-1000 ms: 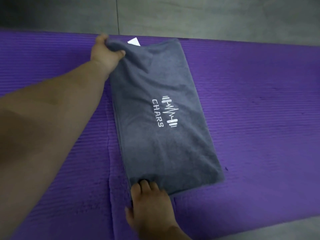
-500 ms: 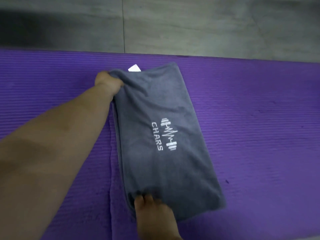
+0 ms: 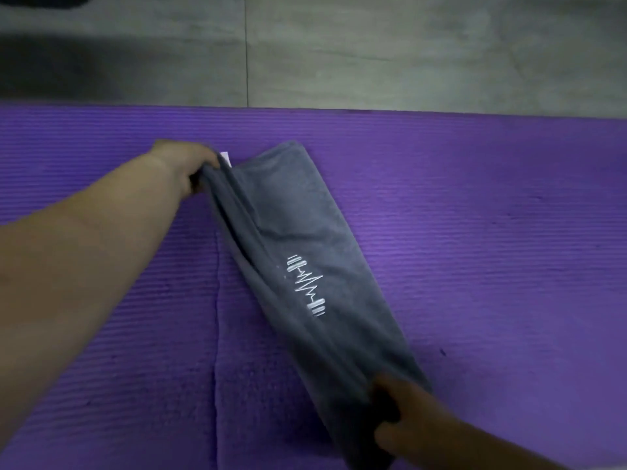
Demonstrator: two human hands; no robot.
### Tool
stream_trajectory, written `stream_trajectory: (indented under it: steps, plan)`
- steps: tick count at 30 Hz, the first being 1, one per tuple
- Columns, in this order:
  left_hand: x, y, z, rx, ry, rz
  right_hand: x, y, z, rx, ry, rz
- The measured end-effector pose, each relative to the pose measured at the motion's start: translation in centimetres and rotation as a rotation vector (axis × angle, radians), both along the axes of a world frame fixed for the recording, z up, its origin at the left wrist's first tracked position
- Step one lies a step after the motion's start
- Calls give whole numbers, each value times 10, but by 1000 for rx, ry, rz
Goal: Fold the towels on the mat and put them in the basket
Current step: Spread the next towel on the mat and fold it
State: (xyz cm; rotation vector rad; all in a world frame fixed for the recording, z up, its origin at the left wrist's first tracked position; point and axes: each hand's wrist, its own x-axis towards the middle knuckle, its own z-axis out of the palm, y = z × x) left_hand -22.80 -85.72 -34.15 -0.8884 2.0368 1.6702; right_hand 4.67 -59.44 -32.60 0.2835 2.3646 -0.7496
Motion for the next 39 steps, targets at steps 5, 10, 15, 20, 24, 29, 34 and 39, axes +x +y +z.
stream_trajectory:
  steps: [5, 10, 15, 20, 24, 29, 34, 39]
  plan:
    - [-19, 77, 3, 87, 120, 77, 0, 39, -10, -97, -110, -108]
    - [24, 102, 2, -417, 485, -399, 1, 45, -26, 2, -101, -73]
    - [93, 73, -14, -850, 579, -905, -7, 50, -23, 59, -124, 4]
    - [106, 75, -27, -881, 445, -1104, -14, 59, -15, 56, -214, 165]
    - [99, 89, -32, -971, 485, -1294, -22, 69, -13, 108, -305, 276]
    - [86, 96, -34, -1004, 408, -1399, -22, 72, -13, 293, -294, 381]
    - [85, 97, -34, -1029, 384, -1447, -3, 76, -1, 376, 389, 521]
    - [121, 113, -28, -994, 727, -1202, 32, 93, 4, 283, 598, 912]
